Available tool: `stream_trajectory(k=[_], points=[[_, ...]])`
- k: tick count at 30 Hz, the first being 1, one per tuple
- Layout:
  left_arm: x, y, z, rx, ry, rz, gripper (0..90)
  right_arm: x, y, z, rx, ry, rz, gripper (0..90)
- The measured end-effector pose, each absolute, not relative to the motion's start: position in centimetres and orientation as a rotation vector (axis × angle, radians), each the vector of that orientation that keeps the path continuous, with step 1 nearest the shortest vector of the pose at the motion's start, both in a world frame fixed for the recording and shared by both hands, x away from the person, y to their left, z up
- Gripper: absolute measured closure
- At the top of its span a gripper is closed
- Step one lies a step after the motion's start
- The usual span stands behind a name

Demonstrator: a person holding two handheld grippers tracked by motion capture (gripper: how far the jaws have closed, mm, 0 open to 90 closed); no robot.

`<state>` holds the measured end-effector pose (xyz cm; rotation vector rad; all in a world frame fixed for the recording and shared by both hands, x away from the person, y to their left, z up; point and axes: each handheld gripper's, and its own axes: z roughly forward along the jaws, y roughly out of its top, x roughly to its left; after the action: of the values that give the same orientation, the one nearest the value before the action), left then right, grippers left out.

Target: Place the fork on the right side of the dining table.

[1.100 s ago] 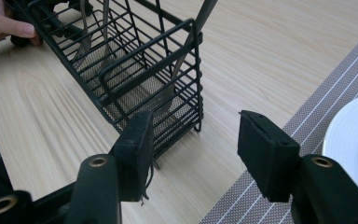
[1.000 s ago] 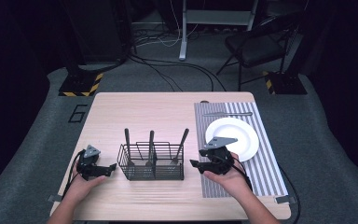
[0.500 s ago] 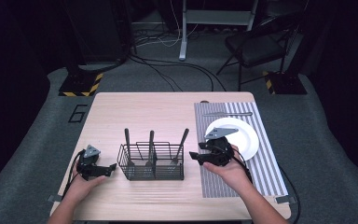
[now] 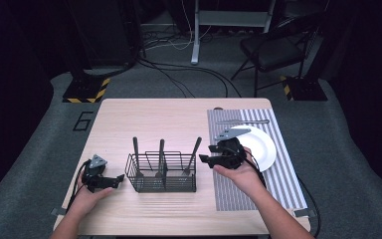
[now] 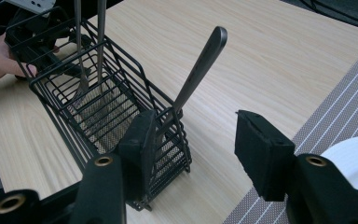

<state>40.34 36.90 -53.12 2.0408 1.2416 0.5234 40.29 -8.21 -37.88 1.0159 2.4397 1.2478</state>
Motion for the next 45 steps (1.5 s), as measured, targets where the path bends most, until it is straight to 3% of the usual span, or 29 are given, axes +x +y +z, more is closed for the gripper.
stream_trajectory(k=[12,45], points=[[40.4,36.9,-53.1,2.038,1.24,0.523,2.4,41.7,-6.9,-37.7,1.016,2.434,1.258,51.1],[40.3,36.9,-53.1,2.04,1.241,0.523,2.4,43.6,-5.6,-36.0,0.998,2.42,1.284,76.0]])
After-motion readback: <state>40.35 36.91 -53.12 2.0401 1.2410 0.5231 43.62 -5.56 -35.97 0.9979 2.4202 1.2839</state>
